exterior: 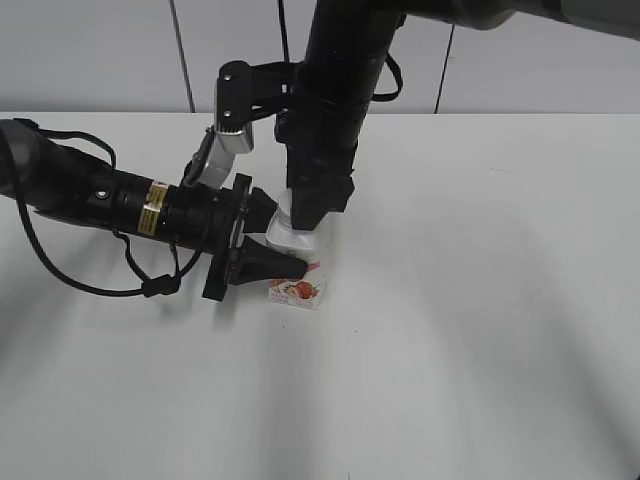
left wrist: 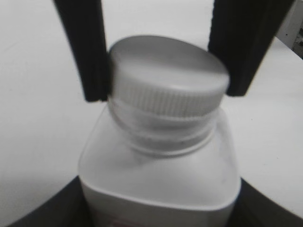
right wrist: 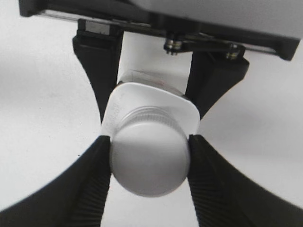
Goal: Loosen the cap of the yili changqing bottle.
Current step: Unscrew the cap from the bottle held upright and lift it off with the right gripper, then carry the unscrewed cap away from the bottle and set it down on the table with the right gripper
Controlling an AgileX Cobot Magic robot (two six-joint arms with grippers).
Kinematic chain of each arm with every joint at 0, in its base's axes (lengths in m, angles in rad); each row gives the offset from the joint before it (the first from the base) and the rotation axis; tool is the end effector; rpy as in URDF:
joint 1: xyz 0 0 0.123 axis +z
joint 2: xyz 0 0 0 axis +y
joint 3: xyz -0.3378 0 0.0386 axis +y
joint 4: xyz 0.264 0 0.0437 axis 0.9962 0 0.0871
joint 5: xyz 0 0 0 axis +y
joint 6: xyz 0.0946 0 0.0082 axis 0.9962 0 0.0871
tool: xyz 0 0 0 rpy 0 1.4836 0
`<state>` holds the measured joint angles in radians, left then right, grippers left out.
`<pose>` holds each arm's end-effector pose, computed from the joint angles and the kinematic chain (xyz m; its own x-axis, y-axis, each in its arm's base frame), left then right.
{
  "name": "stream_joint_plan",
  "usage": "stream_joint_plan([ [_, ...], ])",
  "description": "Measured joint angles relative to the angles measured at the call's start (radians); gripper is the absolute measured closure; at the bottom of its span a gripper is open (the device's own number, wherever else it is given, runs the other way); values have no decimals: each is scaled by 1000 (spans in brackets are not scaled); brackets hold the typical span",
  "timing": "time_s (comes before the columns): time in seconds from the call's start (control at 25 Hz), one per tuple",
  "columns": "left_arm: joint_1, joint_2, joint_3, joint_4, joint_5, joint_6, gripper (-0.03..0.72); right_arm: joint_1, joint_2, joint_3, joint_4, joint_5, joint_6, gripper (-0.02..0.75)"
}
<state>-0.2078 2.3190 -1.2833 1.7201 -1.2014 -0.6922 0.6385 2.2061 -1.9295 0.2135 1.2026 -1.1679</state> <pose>0.4121 -0.1764 0.1039 0.0169 0.3744 -0.9271 0.9954 -0.0940 -0.0199 0.4020 0.3218 0.2505 0.1792 -0.9494 -0.2580 -0.9834 -0.1653 -0.0746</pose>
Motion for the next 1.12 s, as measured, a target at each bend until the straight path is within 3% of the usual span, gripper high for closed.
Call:
stream_joint_plan([
  [0.2,1,0,0,0,0,0,291,0,0,0,8,-5,-95,343],
  [0.68,1,0,0,1,-3,-3,291,0,-35,-30,4,13,-69,346],
  [0.92,1,0,0,2,-3,-3,291,-3,-104,-68,-65,14,158,346],
  [1.12,2,0,0,2,-3,-3,291,-27,-119,-75,-166,14,490,346],
])
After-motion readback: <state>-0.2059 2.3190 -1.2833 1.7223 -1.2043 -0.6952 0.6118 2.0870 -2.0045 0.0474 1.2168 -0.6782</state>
